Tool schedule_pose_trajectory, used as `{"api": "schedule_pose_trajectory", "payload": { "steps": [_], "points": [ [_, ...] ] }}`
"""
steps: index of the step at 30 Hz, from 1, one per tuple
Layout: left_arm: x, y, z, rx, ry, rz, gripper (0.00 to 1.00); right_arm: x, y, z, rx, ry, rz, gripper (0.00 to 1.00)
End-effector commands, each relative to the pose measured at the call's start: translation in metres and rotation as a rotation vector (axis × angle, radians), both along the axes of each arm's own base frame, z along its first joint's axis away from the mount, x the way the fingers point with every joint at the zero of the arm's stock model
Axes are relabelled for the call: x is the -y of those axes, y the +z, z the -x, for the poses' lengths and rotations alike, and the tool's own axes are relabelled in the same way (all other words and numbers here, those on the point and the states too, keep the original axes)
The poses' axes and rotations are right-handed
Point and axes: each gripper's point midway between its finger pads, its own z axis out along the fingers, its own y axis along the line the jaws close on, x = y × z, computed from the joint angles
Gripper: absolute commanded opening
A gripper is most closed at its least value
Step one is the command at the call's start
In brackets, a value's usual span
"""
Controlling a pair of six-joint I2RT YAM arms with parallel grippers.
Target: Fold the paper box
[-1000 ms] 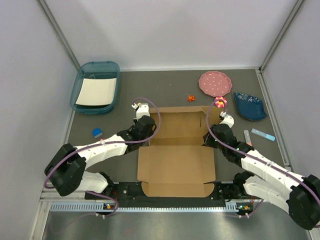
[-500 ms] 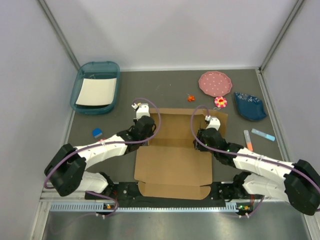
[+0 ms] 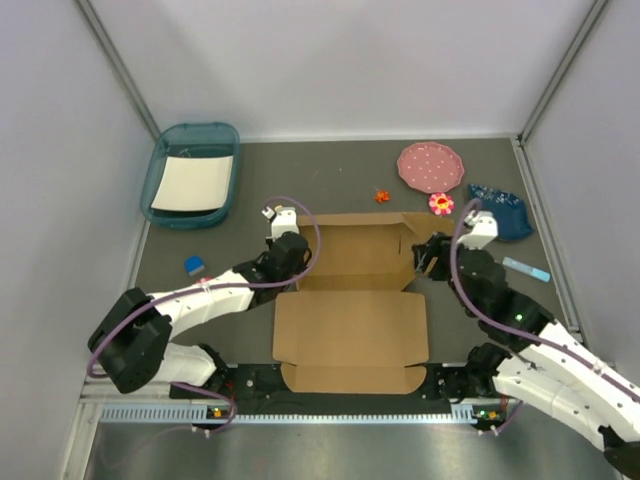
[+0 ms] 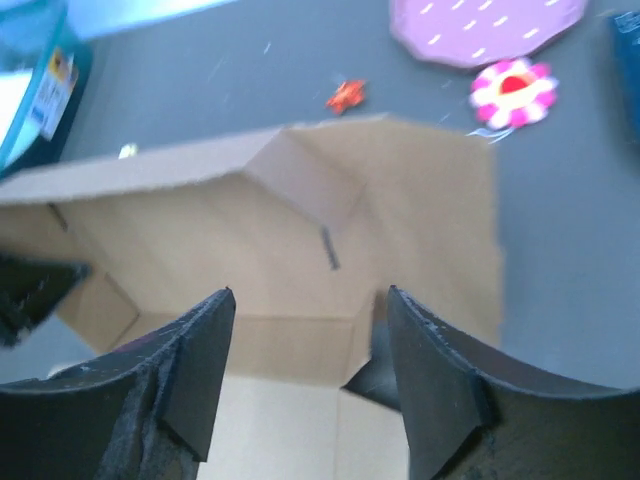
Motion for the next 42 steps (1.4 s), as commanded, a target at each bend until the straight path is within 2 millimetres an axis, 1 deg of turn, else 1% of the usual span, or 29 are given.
{"api": "schedule_pose_trajectory", "payload": {
  "steps": [1, 3, 4, 5, 6, 7, 8, 9, 11, 12, 14, 15, 16, 17, 18, 20, 21, 22, 23, 24, 26, 27, 29, 30, 32, 33, 35, 41, 42],
  "points": [
    [0.001, 0.001, 0.003, 0.009, 0.001, 0.040, 0.00, 0.071, 0.036, -0.011, 0.098, -0.268, 0.035, 0.58],
    [0.000, 0.000, 0.004, 0.011, -0.003, 0.035, 0.00, 0.085, 0.039, -0.015, 0.098, -0.326, -0.005, 0.52],
    [-0.001, 0.000, 0.004, 0.014, -0.001, 0.035, 0.00, 0.092, 0.040, -0.017, 0.094, -0.359, -0.018, 0.45],
    [-0.001, 0.000, 0.005, 0.015, -0.004, 0.036, 0.00, 0.106, 0.036, -0.022, 0.080, -0.422, -0.025, 0.41],
    [-0.002, -0.001, 0.006, 0.014, -0.006, 0.034, 0.00, 0.109, 0.034, -0.025, 0.069, -0.447, -0.059, 0.36],
    [-0.001, 0.000, 0.005, 0.020, -0.009, 0.040, 0.00, 0.114, 0.029, -0.029, 0.050, -0.475, -0.071, 0.28],
    [-0.001, -0.001, 0.006, 0.018, -0.010, 0.039, 0.00, 0.127, 0.020, -0.035, 0.017, -0.539, -0.077, 0.25],
    [-0.002, -0.003, 0.007, 0.015, -0.009, 0.038, 0.00, 0.121, 0.017, -0.042, -0.001, -0.518, -0.132, 0.23],
    [-0.001, -0.003, 0.007, 0.017, -0.014, 0.041, 0.00, 0.119, 0.006, -0.053, -0.029, -0.498, -0.173, 0.22],
    [-0.002, -0.003, 0.007, 0.018, -0.015, 0.042, 0.00, 0.118, -0.008, -0.060, -0.074, -0.495, -0.205, 0.24],
    [-0.001, -0.002, 0.007, 0.023, -0.017, 0.044, 0.00, 0.113, -0.008, -0.074, -0.053, -0.468, -0.247, 0.27],
    [-0.001, -0.003, 0.007, 0.023, -0.018, 0.046, 0.00, 0.109, -0.018, -0.078, -0.075, -0.444, -0.251, 0.29],
    [-0.001, -0.003, 0.008, 0.024, -0.023, 0.045, 0.00, 0.106, -0.014, -0.086, -0.048, -0.426, -0.269, 0.32],
    [0.000, -0.003, 0.008, 0.027, -0.023, 0.049, 0.00, 0.101, -0.016, -0.091, -0.044, -0.400, -0.271, 0.33],
    [0.000, -0.002, 0.007, 0.032, -0.024, 0.051, 0.00, 0.093, -0.028, -0.096, -0.084, -0.360, -0.274, 0.34],
    [-0.001, -0.002, 0.007, 0.035, -0.025, 0.045, 0.00, 0.081, -0.028, -0.105, -0.077, -0.295, -0.284, 0.36],
    [-0.001, -0.002, 0.006, 0.036, -0.023, 0.046, 0.00, 0.069, -0.032, -0.105, -0.102, -0.233, -0.293, 0.36],
    [-0.001, -0.001, 0.006, 0.039, -0.025, 0.045, 0.00, 0.064, -0.039, -0.106, -0.128, -0.206, -0.294, 0.36],
    [-0.001, 0.000, 0.005, 0.042, -0.025, 0.042, 0.00, 0.060, -0.040, -0.105, -0.127, -0.179, -0.298, 0.36],
    [-0.001, 0.001, 0.005, 0.044, -0.026, 0.041, 0.00, 0.053, -0.048, -0.100, -0.142, -0.138, -0.309, 0.36],
    [-0.001, 0.001, 0.005, 0.045, -0.027, 0.039, 0.00, 0.049, -0.046, -0.095, -0.122, -0.107, -0.318, 0.36],
    [-0.001, 0.001, 0.005, 0.045, -0.028, 0.038, 0.00, 0.045, -0.054, -0.089, -0.137, -0.080, -0.316, 0.36],
    [0.000, 0.001, 0.004, 0.049, -0.028, 0.038, 0.00, 0.043, -0.057, -0.083, -0.139, -0.055, -0.307, 0.36],
    [0.000, 0.000, 0.004, 0.047, -0.028, 0.037, 0.00, 0.040, -0.064, -0.078, -0.155, -0.035, -0.305, 0.36],
    [0.001, 0.000, 0.003, 0.050, -0.030, 0.035, 0.00, 0.036, -0.067, -0.075, -0.155, -0.002, -0.303, 0.36],
    [0.001, 0.001, 0.002, 0.054, -0.030, 0.034, 0.00, 0.030, -0.068, -0.071, -0.157, 0.035, -0.314, 0.36],
    [0.002, 0.001, 0.000, 0.058, -0.033, 0.033, 0.00, 0.022, -0.066, -0.066, -0.151, 0.086, -0.335, 0.36],
    [0.006, 0.003, -0.003, 0.054, -0.035, 0.033, 0.00, 0.012, -0.059, -0.056, -0.110, 0.158, -0.363, 0.36],
    [0.007, 0.002, -0.003, 0.053, -0.034, 0.033, 0.00, 0.009, -0.061, -0.053, -0.113, 0.180, -0.370, 0.36]
  ]
}}
